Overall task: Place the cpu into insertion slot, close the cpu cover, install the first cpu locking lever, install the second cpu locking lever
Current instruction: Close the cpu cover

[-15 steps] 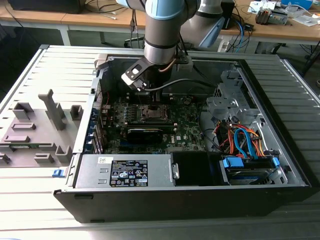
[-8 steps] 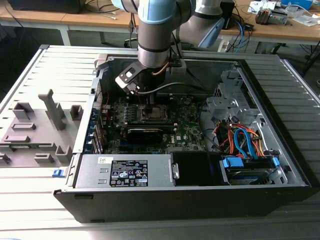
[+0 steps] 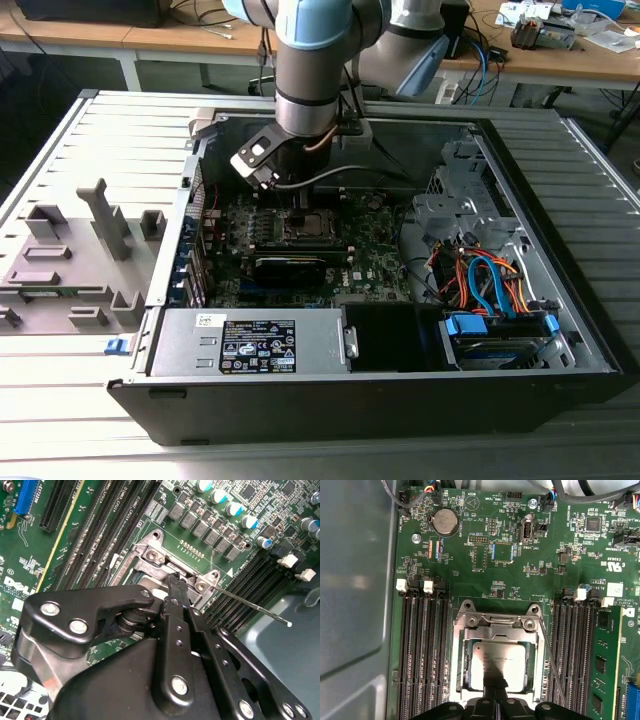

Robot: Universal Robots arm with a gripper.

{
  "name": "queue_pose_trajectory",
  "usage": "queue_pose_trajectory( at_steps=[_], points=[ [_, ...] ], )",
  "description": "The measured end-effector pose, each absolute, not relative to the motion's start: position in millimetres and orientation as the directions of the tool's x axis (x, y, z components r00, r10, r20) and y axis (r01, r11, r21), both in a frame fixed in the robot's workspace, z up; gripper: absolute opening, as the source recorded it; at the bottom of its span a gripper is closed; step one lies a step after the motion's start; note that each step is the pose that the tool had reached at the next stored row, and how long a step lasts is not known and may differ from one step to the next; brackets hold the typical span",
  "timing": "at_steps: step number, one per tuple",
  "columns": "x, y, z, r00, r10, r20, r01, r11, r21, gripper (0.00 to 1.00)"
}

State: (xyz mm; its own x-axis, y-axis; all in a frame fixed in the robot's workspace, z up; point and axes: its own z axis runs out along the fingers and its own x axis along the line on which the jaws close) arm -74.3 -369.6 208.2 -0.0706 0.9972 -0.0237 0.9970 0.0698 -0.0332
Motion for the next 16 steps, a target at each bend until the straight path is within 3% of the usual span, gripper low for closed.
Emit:
queue_pose_trajectory(
  at_steps=[16],
  points=[
    [-53,-370,224,-0.076,0.997,-0.005,0.996,0.076,-0.039,0.11]
  ],
)
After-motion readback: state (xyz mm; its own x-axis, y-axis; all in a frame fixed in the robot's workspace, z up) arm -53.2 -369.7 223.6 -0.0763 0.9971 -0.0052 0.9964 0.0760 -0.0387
